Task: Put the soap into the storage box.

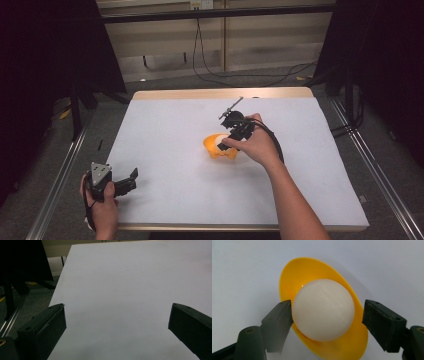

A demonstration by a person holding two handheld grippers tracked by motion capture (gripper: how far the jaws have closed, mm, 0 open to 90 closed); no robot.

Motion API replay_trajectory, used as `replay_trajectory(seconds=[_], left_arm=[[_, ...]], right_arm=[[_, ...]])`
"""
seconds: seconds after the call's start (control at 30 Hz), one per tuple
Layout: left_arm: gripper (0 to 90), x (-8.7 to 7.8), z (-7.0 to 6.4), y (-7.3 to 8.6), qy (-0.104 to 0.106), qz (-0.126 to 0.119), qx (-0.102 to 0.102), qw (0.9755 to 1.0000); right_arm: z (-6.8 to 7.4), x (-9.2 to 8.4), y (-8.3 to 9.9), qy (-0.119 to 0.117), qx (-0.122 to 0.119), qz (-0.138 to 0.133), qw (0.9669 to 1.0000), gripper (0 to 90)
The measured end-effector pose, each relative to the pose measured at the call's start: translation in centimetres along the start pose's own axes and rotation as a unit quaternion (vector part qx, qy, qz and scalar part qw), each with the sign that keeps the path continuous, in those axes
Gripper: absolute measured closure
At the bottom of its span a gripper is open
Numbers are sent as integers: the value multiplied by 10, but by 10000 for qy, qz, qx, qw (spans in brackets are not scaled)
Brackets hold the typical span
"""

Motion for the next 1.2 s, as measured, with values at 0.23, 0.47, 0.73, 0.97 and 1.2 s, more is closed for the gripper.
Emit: replay_trajectory(seconds=[0.23, 0.47, 0.73, 0.97, 1.2], left_arm=[[11, 0, 0, 0, -1, 1, 6, 10000], [11, 0, 0, 0, 2, 5, 10, 10000], [11, 0, -1, 0, 4, -3, 10, 10000], [11, 0, -1, 0, 4, -2, 18, 10000], [11, 0, -1, 0, 1, 1, 31, 10000]], right_arm=[[-5, -11, 8, 55, 71, -134, 9999, 186], [-12, -20, 23, 121, 185, -183, 9996, 170], [-20, -28, 41, 152, 358, -235, 9990, 162], [-26, -34, 58, 200, 505, -232, 9983, 161], [-31, -38, 76, 247, 613, -229, 9976, 161]])
Point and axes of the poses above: each handheld gripper's, and its own axes: x roughly forward along the jaws, y roughly out of its underside, z roughly to its left, the point moved 1 cm from there along x, roughly forward along the jaws, and after that the axes turned 8 degrees about -z, right-handed, at the moved point
